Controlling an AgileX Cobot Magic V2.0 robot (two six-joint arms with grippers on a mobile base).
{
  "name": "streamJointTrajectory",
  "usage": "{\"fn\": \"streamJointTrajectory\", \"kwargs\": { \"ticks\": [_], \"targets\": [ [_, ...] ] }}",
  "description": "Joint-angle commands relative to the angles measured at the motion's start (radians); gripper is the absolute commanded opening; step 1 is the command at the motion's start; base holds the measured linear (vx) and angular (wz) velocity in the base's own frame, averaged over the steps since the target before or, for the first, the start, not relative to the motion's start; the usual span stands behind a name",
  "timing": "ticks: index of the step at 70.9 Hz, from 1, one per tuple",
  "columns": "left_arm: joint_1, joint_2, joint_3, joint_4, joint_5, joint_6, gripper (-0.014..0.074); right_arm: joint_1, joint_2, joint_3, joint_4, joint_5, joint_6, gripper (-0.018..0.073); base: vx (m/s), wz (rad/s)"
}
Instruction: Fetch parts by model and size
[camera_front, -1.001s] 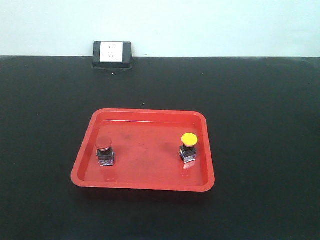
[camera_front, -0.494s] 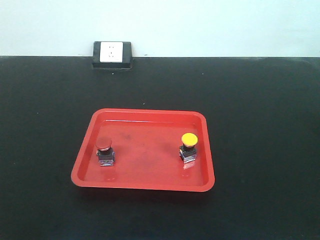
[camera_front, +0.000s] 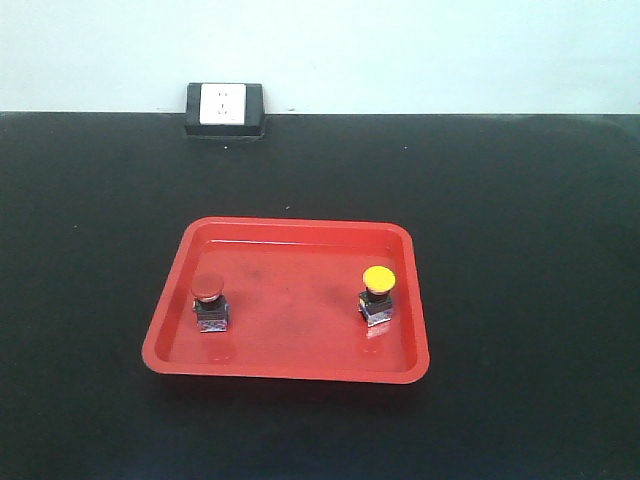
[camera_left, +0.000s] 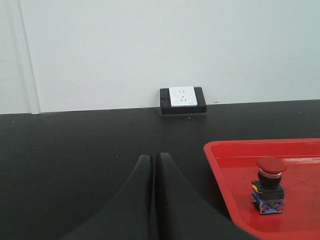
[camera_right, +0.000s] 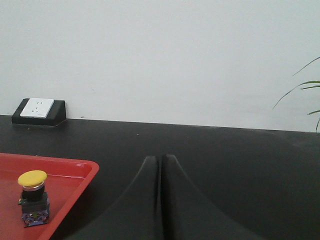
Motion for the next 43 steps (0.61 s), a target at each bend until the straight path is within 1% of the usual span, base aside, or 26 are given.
{"fn": "streamJointTrajectory", "kwargs": {
  "ticks": [1, 7, 43],
  "targets": [
    [-0.006, -0.013, -0.013, -0.001, -0.079, 0.000, -0.0008, -0.019, -0.012, 0.008, -0.029, -0.071, 0.013, -0.0010, 0.00, 0.00],
    [-0.006, -0.013, -0.013, -0.001, -0.079, 0.000, -0.0008, -0.031, -0.012, 0.008, -0.029, -0.070, 0.013, -0.0010, 0.00, 0.00],
    [-0.006, -0.013, -0.013, -0.001, -0.079, 0.000, -0.0008, -0.032, -0.013, 0.008, -0.025, -0.058, 0.020, -0.0010, 0.00, 0.00]
  ]
}}
